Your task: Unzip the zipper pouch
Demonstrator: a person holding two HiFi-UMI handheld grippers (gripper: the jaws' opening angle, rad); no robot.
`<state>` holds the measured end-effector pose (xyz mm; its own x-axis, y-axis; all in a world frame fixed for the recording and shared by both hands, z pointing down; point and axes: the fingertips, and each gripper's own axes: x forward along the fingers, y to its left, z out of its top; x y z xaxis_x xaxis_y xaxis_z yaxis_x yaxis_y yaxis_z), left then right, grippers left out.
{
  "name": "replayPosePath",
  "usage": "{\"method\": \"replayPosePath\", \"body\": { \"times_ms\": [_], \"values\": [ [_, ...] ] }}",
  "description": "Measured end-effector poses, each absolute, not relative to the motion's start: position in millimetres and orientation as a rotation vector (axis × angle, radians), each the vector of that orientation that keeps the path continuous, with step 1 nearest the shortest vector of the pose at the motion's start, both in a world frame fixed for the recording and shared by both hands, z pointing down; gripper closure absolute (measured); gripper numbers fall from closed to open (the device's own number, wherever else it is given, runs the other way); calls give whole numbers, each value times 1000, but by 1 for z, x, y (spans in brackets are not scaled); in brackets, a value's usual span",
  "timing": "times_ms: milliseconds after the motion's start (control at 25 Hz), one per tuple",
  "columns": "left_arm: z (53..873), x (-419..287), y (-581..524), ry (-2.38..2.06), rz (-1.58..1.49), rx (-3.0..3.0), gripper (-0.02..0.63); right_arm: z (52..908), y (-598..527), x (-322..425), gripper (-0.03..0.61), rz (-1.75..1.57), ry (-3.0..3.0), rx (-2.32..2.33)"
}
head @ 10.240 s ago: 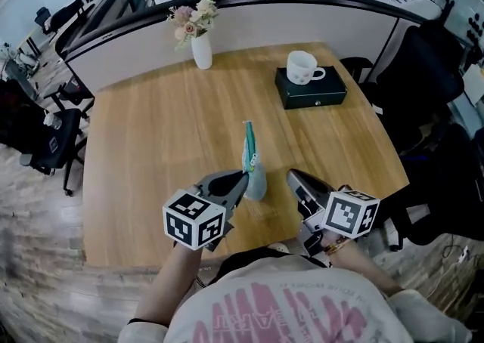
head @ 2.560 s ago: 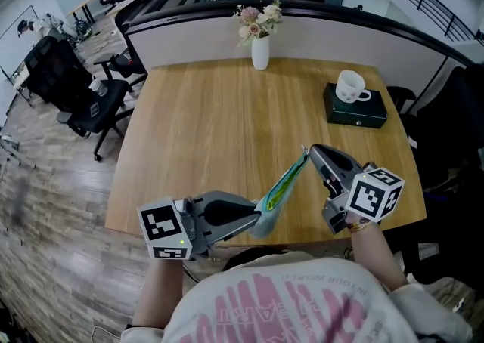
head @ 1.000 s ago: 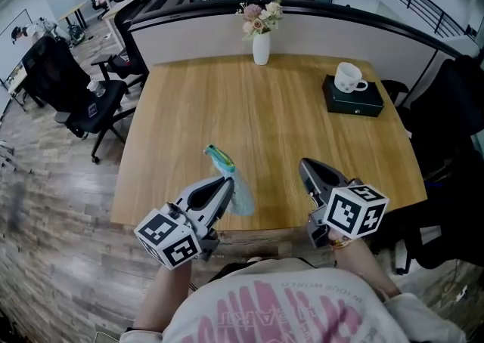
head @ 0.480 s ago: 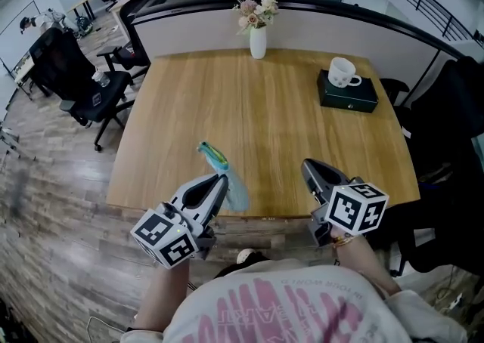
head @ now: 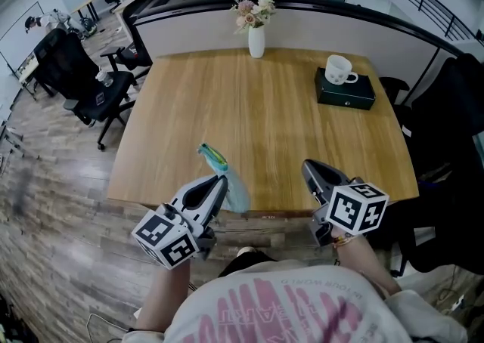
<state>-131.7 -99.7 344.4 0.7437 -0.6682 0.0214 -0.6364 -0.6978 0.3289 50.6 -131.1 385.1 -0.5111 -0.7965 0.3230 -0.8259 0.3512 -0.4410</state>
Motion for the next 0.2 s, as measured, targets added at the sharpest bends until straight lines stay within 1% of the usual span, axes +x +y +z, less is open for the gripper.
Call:
{"method": "replayPosePath", "body": {
  "times_ms": [200],
  "values": [
    [345, -131, -97, -1022, -154, 2615, 601, 387, -127, 56, 578, 883, -2531, 1531]
  ]
}}
